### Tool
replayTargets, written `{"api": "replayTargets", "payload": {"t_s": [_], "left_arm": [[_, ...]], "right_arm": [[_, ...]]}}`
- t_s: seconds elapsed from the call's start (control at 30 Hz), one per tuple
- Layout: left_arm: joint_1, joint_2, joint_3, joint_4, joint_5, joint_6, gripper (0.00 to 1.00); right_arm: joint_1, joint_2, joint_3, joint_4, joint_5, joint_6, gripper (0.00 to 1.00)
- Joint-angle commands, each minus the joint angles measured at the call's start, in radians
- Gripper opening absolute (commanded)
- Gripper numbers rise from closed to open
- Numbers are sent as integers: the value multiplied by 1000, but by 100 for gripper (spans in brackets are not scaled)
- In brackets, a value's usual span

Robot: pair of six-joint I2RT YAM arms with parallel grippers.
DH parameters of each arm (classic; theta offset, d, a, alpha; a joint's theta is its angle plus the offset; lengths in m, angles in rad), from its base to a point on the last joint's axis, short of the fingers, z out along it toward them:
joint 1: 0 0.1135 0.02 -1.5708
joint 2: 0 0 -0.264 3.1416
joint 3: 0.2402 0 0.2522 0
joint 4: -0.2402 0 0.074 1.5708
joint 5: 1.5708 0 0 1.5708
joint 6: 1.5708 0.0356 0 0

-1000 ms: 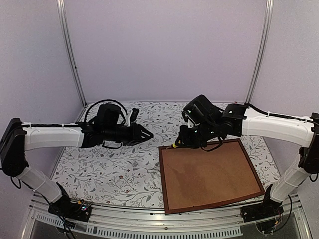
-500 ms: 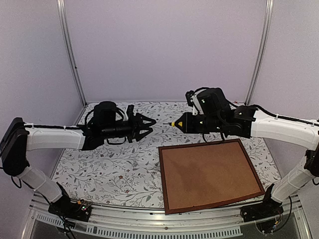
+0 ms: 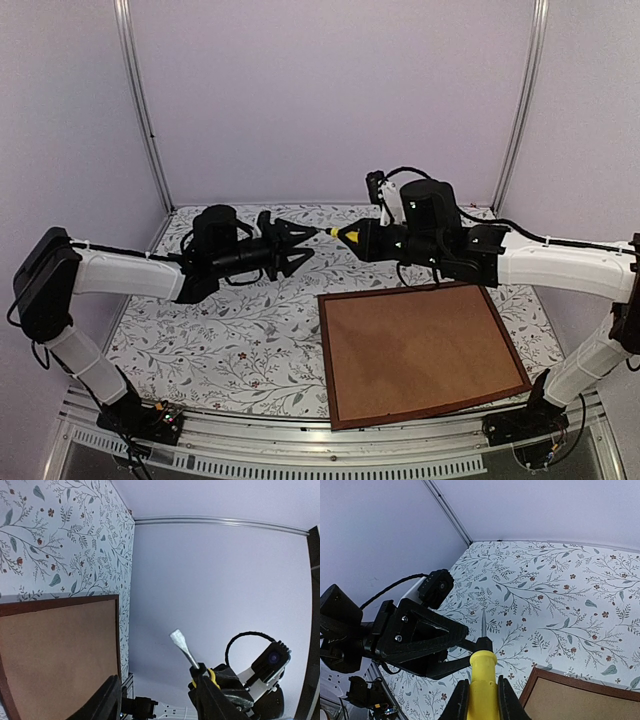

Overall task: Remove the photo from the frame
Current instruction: Pass from the right arm to the left

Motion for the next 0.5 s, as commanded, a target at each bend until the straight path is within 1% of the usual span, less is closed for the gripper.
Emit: {"api": "replayTargets", "payload": {"t_s": [0.0, 0.2, 0.37, 0.4, 0.47], "left_arm": [[20, 26, 27, 91, 7, -40, 53], [32, 51, 19, 185, -9, -77, 53], [37, 65, 17, 260, -21, -92, 48], [38, 66, 17, 267, -22, -92, 47], [40, 65, 17, 273, -26, -93, 43]], "right_arm": [[-1, 13, -12, 101, -50, -16, 0], [-2, 24, -21, 124, -66, 14, 0], [-1, 30, -15, 151, -94, 95, 0], [-3, 29, -17, 160, -122, 114, 0], [-7, 22, -33, 193, -148, 156, 0]]}}
